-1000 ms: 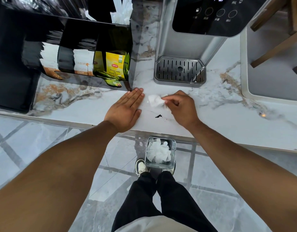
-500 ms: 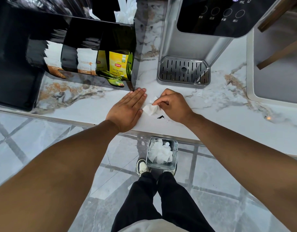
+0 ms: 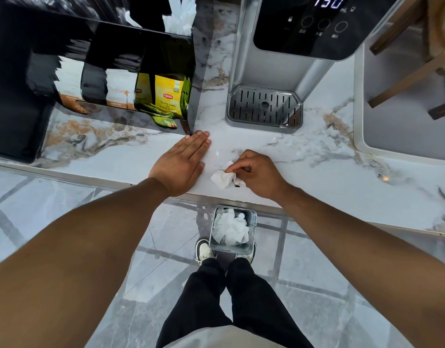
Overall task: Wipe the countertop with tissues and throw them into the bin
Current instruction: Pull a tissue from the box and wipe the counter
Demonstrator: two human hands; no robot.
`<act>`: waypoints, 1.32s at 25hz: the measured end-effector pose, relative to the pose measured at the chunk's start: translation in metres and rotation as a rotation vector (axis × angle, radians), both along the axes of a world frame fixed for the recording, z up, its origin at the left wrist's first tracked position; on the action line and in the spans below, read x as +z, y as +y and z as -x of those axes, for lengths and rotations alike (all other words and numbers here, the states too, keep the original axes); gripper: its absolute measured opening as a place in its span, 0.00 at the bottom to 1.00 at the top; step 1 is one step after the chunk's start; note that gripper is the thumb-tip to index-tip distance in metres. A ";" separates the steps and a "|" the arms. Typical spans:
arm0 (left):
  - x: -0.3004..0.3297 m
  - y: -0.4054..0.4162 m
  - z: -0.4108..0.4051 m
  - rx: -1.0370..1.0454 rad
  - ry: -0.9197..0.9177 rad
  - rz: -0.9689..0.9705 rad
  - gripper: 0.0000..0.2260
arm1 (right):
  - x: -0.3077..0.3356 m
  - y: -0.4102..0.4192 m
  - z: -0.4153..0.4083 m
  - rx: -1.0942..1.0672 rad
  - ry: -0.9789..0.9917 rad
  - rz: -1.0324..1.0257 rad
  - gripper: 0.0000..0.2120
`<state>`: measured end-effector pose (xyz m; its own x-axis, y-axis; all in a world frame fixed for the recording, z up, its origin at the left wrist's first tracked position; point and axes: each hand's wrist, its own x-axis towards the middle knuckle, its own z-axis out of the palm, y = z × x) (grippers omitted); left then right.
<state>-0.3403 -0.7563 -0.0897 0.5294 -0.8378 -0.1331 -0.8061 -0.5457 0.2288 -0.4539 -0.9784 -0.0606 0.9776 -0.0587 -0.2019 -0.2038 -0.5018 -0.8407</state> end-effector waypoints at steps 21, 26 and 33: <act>0.000 0.000 0.002 -0.004 -0.019 0.006 0.27 | -0.005 0.014 0.106 -0.339 0.027 0.141 0.15; -0.001 -0.001 0.001 -0.002 -0.022 0.001 0.27 | 0.015 0.011 0.098 -0.401 -0.048 0.091 0.14; -0.002 -0.001 0.000 -0.007 -0.026 -0.006 0.27 | 0.005 -0.002 -0.019 -0.215 -0.127 0.205 0.11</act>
<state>-0.3405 -0.7572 -0.0916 0.5269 -0.8408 -0.1244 -0.8156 -0.5414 0.2041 -0.4345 -0.9805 -0.0556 0.9550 -0.2936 -0.0413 -0.2231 -0.6200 -0.7522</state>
